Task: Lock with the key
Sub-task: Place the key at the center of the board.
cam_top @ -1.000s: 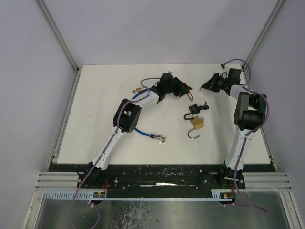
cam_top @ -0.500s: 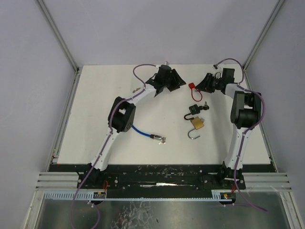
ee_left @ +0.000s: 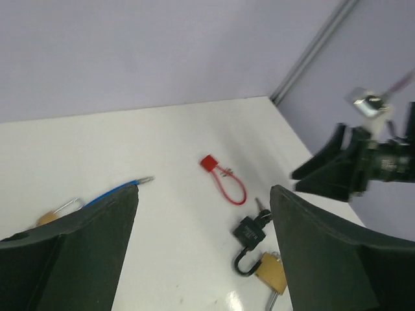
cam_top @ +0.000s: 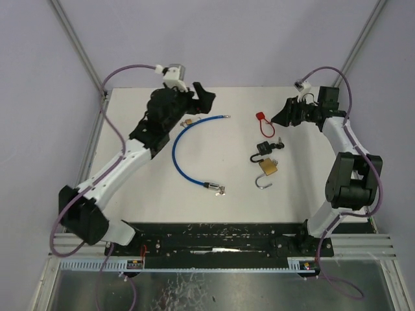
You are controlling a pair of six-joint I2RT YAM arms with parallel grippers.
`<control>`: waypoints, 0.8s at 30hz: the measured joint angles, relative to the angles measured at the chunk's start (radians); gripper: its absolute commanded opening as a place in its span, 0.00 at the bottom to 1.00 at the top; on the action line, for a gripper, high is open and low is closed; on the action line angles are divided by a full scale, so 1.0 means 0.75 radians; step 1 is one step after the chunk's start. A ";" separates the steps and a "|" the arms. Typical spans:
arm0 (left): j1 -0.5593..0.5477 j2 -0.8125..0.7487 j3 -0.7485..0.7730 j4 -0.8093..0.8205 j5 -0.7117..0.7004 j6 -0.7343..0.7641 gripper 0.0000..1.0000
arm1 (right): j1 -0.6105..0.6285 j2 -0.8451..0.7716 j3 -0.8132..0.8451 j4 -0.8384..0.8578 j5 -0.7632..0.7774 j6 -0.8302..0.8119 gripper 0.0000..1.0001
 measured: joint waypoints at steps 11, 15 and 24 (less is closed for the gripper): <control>0.131 -0.519 -0.713 -0.049 -0.092 -0.147 0.87 | -0.106 -0.558 -0.329 -0.460 -0.052 -0.490 0.54; 0.131 -0.576 -0.790 -0.180 -0.055 -0.307 0.87 | -0.239 -0.604 -0.474 -0.511 -0.082 -0.499 0.54; 0.131 -0.627 -0.967 -0.330 -0.099 -0.571 0.83 | -0.247 -0.610 -0.514 -0.491 -0.115 -0.475 0.54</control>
